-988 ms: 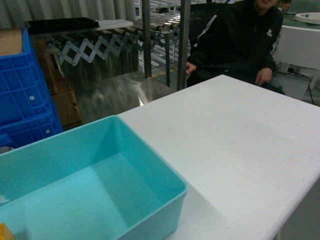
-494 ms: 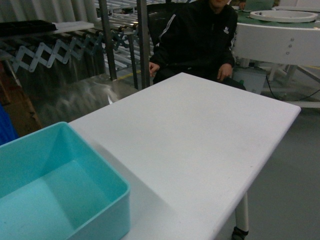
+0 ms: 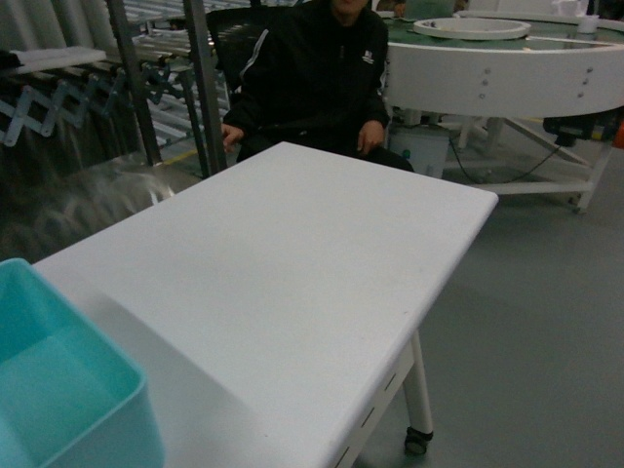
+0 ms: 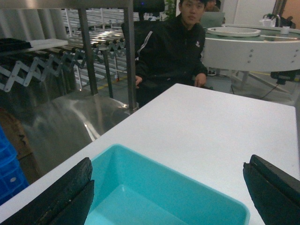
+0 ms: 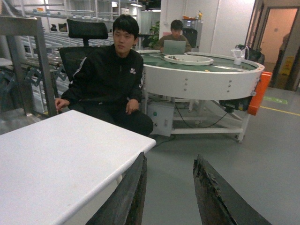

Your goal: Pick red block from blue box to shelf

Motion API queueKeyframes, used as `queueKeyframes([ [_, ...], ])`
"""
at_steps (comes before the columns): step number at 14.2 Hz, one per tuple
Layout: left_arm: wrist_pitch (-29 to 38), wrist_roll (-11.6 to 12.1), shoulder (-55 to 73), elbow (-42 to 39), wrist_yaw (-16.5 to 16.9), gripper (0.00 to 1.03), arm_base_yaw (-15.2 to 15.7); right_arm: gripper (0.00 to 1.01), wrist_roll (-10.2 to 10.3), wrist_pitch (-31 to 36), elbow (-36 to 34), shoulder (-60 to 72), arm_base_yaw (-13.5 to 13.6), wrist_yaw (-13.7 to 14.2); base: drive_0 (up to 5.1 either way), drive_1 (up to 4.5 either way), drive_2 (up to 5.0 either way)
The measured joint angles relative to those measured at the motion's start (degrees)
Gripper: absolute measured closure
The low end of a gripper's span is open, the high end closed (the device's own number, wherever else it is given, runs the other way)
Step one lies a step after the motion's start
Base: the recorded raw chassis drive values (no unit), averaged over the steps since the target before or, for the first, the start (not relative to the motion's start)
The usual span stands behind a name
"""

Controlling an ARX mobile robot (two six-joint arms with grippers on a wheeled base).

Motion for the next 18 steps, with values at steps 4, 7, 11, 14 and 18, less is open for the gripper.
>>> queueKeyframes([
  [4,0.0,0.0,0.0,0.0,0.0,0.05,0.0,0.75,0.0,0.0,0.0,0.0,0.0,0.0,-1.7,-1.67,-1.7],
  [7,0.0,0.0,0.0,0.0,0.0,0.05,0.0,0.75,0.0,0.0,0.0,0.0,0.0,0.0,-1.7,-1.67,-1.7],
  [11,0.0,0.0,0.0,0.0,-0.1,0.05,0.0,0.75,0.0,0.0,0.0,0.0,0.0,0.0,-0.5,-2.95,-1.3],
  [14,0.0,0.0,0.0,0.0,0.0,0.05,0.0,0.75,0.0,0.0,0.0,0.3,0.0,0.0,2.4,-5.64,-1.6],
  [18,-0.1,0.0,0.0,0.0,0.0,0.05,0.0,0.75,0.0,0.0,-0.1,0.0,0.0,0.2,0.2,-3.26,-1.6],
])
